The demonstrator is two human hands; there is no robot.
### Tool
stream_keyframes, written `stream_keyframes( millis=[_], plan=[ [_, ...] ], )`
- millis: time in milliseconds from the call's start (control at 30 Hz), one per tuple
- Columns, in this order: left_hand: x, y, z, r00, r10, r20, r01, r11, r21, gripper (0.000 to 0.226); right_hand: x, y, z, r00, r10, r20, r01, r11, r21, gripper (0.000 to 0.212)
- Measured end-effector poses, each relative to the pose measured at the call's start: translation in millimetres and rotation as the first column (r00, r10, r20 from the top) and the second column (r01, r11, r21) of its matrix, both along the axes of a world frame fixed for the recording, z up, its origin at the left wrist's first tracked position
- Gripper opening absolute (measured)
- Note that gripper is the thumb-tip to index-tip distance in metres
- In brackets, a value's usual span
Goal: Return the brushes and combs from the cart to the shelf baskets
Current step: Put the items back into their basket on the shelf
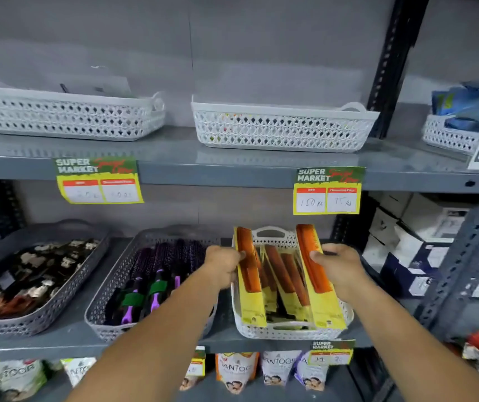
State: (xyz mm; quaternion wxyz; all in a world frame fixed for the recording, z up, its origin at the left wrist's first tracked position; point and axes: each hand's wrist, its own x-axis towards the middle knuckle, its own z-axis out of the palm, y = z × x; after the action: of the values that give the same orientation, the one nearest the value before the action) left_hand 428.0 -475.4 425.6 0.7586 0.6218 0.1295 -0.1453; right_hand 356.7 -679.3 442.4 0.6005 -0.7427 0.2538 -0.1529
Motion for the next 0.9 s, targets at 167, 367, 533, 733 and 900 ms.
stream_keyframes(
  millis=[167,367,533,733,900],
  plan=[
    [15.4,-35.4,-15.8,0.999,-0.002,-0.045,0.001,1.0,-0.002,0.03,21.7,-37.2,-10.2,0.998,-0.044,-0.039,0.044,0.999,0.005,0.043],
    [36.1,-65.7,-35.7,0.999,0.031,-0.028,-0.028,0.994,0.104,0.023,55.5,-56.5,-46.3,0.991,-0.019,-0.133,0.018,1.0,-0.001,0.036],
    [51.7,-76.8,-59.4,1.0,0.016,-0.002,-0.015,0.969,0.247,0.017,70.2,-56.9,-72.8,0.979,0.037,-0.2,-0.05,0.997,-0.061,0.037],
    [66.7,-86.2,-72.5,0.999,0.036,0.017,-0.04,0.882,0.469,0.021,76.2,-56.3,-85.1,0.954,0.043,-0.297,-0.115,0.967,-0.229,0.038],
    [41.8,-88.9,-42.5,0.998,0.036,0.056,-0.063,0.768,0.637,0.024,75.6,-47.7,-80.8,0.933,0.024,-0.358,-0.192,0.877,-0.44,0.038]
  ],
)
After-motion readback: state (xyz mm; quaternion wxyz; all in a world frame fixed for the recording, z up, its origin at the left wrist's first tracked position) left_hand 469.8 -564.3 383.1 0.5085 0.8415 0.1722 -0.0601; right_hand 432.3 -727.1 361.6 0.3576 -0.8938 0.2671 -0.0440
